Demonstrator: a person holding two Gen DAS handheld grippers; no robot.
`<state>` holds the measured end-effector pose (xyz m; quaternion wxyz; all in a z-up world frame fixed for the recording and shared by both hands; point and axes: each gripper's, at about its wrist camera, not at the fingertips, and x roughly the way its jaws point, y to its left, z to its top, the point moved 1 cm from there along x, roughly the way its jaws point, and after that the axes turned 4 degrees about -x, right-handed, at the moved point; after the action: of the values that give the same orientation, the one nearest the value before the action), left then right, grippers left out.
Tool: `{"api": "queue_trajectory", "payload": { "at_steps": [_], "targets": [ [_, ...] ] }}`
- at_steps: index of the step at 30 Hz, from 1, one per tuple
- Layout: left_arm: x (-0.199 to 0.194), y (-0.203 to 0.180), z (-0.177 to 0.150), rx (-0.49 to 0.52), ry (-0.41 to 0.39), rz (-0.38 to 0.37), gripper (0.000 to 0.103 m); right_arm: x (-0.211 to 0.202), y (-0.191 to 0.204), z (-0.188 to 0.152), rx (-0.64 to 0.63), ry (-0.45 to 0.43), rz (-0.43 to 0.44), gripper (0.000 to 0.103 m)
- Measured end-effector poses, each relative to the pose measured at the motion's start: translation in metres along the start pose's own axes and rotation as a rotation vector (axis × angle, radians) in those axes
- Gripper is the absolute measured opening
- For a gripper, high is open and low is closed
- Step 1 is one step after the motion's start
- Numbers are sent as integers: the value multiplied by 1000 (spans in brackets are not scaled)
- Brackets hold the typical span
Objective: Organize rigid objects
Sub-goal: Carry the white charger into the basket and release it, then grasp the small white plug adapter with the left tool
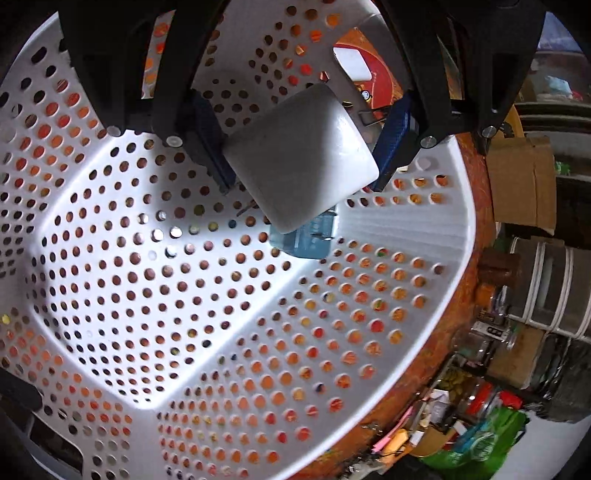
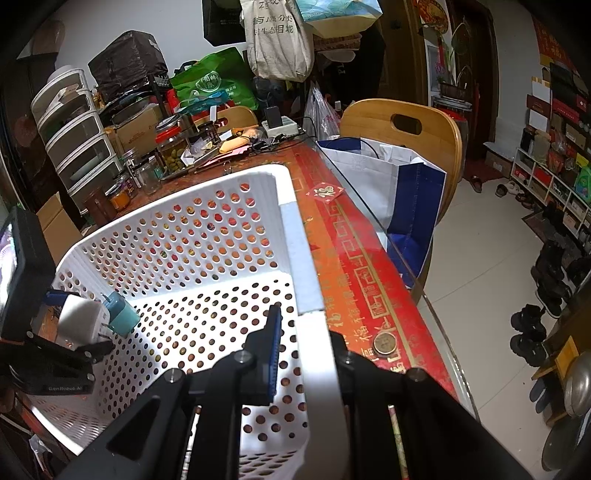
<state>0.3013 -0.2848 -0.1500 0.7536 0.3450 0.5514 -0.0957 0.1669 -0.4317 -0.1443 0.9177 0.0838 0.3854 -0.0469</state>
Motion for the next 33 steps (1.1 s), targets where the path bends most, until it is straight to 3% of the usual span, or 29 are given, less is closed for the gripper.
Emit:
{"api": "queue_trajectory", "payload": {
  "at_steps": [6,8,10,12,17,19,20,23,27,29,33],
  "targets": [
    [6,-17,-7,87,34,17,72,0,0,0,-2,2,1,13],
    [8,-22,-8,105,45,13,76,-1,0,-1,1,5,5,13],
    [10,-24,-11,104,34,30,84,-1,0,0,5,5,9,13],
    [4,-20,-14,88,-5,33,84,-2,0,0,4,7,5,13],
    [-62,48,-47,-130,-247,-63,87,1,0,3,-2,14,-10,13],
    [-84,89,-84,-236,-343,-53,103,2,-1,3,-5,14,-15,13],
    [-86,106,-94,-267,-362,-51,103,1,0,3,-6,14,-17,13],
    [-73,153,-152,-430,-364,-35,103,1,1,3,-8,15,-30,13],
    [-16,180,-216,-612,-311,-120,103,1,0,2,-9,10,-40,13],
    [20,178,-232,-641,-270,-207,103,1,1,3,-12,10,-46,13],
    [56,162,-242,-650,-251,-247,102,2,2,4,-17,19,-69,13]
  ]
}}
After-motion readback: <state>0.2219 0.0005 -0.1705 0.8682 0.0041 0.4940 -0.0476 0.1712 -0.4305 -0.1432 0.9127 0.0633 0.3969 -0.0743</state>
